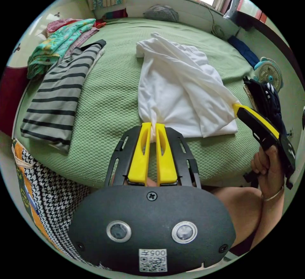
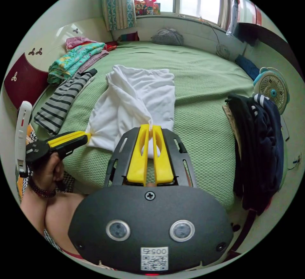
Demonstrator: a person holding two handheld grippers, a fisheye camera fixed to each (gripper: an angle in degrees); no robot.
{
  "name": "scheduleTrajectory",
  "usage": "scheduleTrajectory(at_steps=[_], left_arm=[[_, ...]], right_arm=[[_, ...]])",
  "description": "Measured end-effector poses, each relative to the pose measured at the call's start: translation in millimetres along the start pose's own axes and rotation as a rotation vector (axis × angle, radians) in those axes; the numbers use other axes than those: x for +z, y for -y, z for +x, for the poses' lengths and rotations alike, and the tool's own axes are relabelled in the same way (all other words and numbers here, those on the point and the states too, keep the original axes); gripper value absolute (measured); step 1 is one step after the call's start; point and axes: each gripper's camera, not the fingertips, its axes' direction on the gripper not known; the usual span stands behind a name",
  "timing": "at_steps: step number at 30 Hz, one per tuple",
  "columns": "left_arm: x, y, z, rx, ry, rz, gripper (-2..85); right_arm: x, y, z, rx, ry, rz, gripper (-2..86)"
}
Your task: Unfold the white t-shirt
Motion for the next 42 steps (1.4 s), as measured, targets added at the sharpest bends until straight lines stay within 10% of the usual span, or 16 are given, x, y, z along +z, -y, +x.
scheduleTrajectory(at_steps=[42], left_arm=[[-40,-50,-6,0.118,0.085,-0.021,4.3]], right_arm=[[-17,-77,109,0.07,-0.472,-0.149,-1.4]])
